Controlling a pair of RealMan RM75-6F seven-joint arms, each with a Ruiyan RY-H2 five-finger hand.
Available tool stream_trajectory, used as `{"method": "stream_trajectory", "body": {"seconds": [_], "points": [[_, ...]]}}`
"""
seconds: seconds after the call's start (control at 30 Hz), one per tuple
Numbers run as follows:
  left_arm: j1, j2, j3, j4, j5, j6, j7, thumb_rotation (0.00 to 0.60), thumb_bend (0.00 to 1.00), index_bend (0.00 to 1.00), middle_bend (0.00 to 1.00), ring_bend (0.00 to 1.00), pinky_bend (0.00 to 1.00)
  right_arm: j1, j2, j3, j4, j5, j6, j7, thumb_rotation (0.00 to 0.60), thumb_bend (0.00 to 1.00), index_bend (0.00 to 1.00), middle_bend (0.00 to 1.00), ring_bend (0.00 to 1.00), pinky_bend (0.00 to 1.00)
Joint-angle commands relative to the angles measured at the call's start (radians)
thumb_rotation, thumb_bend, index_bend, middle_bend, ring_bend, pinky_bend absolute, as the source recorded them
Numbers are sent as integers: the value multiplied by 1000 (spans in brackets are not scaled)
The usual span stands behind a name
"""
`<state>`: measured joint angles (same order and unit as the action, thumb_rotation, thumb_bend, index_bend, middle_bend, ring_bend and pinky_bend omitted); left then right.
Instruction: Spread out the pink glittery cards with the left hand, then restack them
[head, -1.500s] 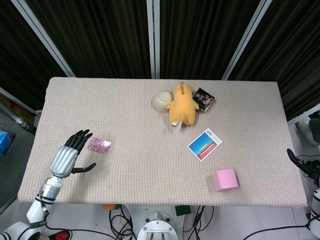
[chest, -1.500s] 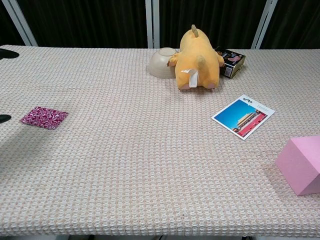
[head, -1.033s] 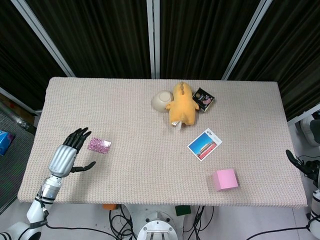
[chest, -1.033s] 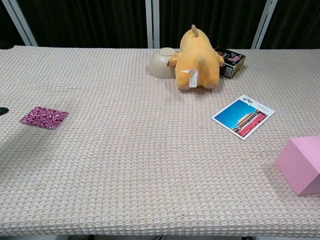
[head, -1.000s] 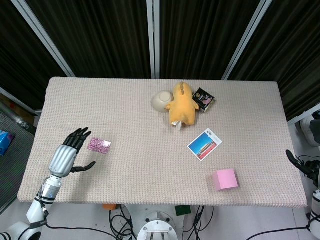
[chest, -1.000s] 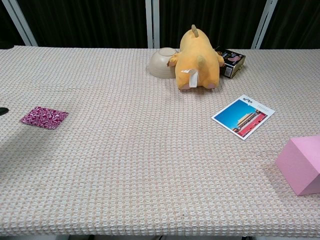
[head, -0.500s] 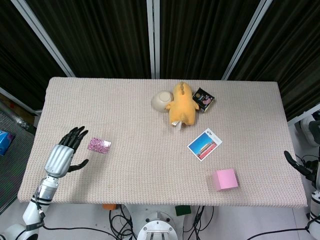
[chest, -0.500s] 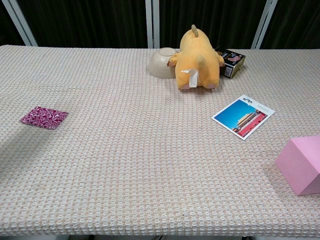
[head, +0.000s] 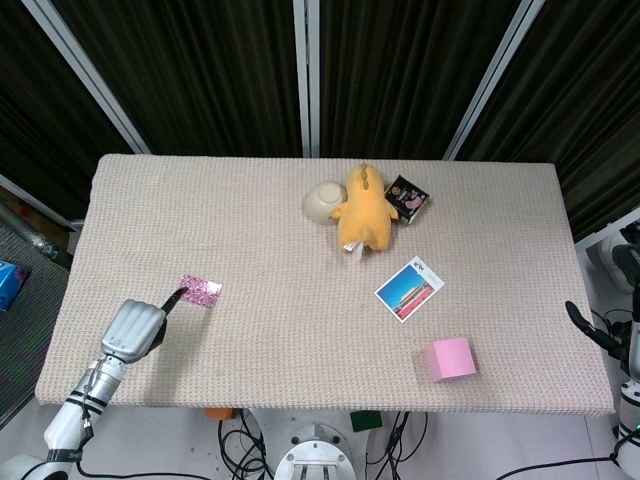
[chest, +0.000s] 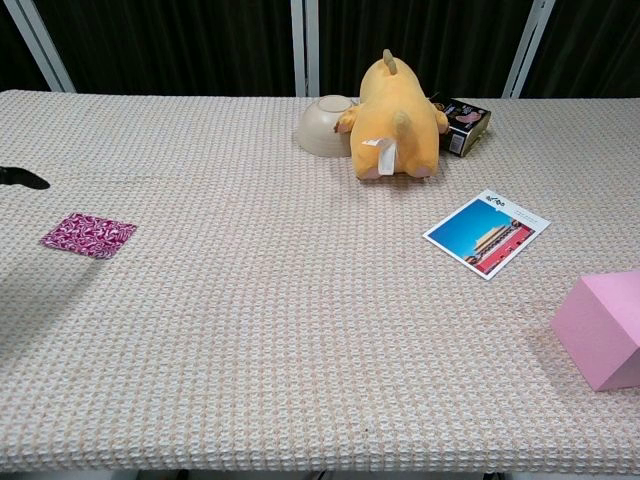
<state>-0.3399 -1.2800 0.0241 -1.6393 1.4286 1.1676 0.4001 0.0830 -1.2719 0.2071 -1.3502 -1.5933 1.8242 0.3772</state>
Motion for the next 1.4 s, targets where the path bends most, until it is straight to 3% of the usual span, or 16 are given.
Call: {"method": "stream_trajectory", "body": {"seconds": [0.03,0.33,0.53,0.77,1.0,1.4], "points": [[-36,-38,-27,14,-71,-61,48,600,804,121,880,927,941,4,-2,-3,1,-4,-6,-8,600,432,0,0,0,0],[-102,-106,-50,72,-187,-181,99,600,804,114,883,931,944,4,-4,-1,10,9,-13,-5,600,431,0,0,0,0],[-141,-109,-58,57,-349,-235,217,600,804,110,886,935,951,2,-5,1,19,16,-14,4,600,432,0,0,0,0],[-167,-106,-46,18,-466,-224,303,600,804,111,887,937,952,3,-9,1,32,23,-20,14,600,432,0,0,0,0],[-158,-80,0,-50,-459,-175,329,600,802,170,883,936,951,4,-14,3,39,28,-22,19,600,432,0,0,0,0],[-95,-49,85,-113,-355,-73,303,600,803,173,882,935,946,3,-10,-1,29,28,-28,9,600,436,0,0,0,0]]}}
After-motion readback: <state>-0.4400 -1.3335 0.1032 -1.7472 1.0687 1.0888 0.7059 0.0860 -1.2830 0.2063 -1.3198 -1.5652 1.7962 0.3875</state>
